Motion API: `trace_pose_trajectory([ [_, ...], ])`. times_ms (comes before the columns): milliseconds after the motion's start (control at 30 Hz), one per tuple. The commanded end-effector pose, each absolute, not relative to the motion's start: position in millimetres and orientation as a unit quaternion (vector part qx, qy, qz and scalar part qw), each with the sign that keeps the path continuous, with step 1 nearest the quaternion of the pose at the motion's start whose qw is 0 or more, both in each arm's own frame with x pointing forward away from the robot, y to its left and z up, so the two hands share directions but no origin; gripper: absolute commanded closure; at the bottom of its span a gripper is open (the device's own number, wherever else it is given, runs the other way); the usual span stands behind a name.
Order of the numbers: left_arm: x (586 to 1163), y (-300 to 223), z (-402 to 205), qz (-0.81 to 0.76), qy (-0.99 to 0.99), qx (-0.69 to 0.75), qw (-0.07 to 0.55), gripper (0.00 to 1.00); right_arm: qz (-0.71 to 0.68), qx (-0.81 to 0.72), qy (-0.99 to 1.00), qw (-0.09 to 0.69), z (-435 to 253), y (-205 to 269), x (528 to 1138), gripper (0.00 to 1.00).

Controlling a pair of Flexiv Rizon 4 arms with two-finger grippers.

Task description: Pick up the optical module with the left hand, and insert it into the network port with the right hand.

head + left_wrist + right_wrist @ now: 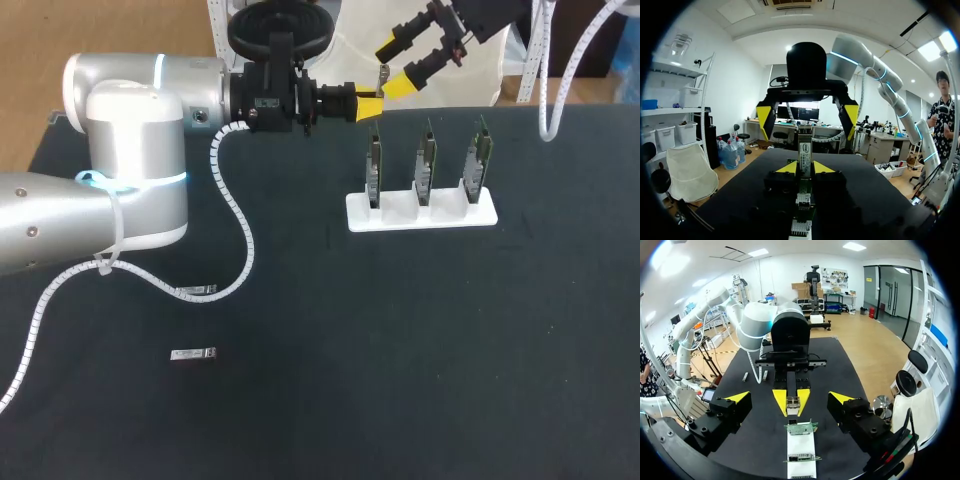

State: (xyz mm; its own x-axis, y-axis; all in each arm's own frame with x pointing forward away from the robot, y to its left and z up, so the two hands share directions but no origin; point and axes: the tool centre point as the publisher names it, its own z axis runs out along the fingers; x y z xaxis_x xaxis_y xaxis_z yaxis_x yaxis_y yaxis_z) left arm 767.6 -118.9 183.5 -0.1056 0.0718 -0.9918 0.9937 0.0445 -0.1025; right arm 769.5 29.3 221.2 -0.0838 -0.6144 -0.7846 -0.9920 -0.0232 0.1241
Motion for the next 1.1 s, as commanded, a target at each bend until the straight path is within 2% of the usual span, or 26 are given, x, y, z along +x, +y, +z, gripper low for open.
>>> trace_pose_trajectory([
  [33, 766.1, -118.9, 183.2, -0.495, 0.554, 0.48, 0.467, 1.0, 0.356, -0.622, 0.645, 0.265, 220.6, 30.9, 772.9, 0.0],
  [167, 766.1, -118.9, 183.2, -0.495, 0.554, 0.48, 0.467, 1.0, 0.358, -0.624, 0.642, 0.265, 220.7, 33.0, 772.7, 0.0],
  [200, 766.1, -118.9, 183.2, -0.495, 0.554, 0.48, 0.467, 1.0, 0.358, -0.624, 0.642, 0.266, 220.6, 33.4, 772.6, 0.5],
  [233, 766.1, -118.9, 183.2, -0.495, 0.554, 0.48, 0.467, 1.0, 0.358, -0.625, 0.641, 0.266, 220.6, 33.6, 772.4, 0.8],
  [267, 766.1, -118.9, 183.2, -0.495, 0.554, 0.48, 0.467, 1.0, 0.358, -0.625, 0.64, 0.267, 220.6, 33.8, 772.3, 1.0],
  [1033, 766.1, -118.9, 183.2, -0.495, 0.554, 0.48, 0.467, 1.0, 0.354, -0.632, 0.637, 0.265, 220.5, 33.4, 765.3, 1.0],
  [1067, 766.1, -118.9, 183.2, -0.495, 0.554, 0.48, 0.467, 0.54, 0.353, -0.632, 0.637, 0.265, 220.5, 33.3, 764.9, 1.0],
  [1100, 766.1, -118.9, 183.2, -0.495, 0.554, 0.48, 0.467, 0.0, 0.353, -0.632, 0.637, 0.265, 220.6, 33.2, 764.5, 1.0],
])
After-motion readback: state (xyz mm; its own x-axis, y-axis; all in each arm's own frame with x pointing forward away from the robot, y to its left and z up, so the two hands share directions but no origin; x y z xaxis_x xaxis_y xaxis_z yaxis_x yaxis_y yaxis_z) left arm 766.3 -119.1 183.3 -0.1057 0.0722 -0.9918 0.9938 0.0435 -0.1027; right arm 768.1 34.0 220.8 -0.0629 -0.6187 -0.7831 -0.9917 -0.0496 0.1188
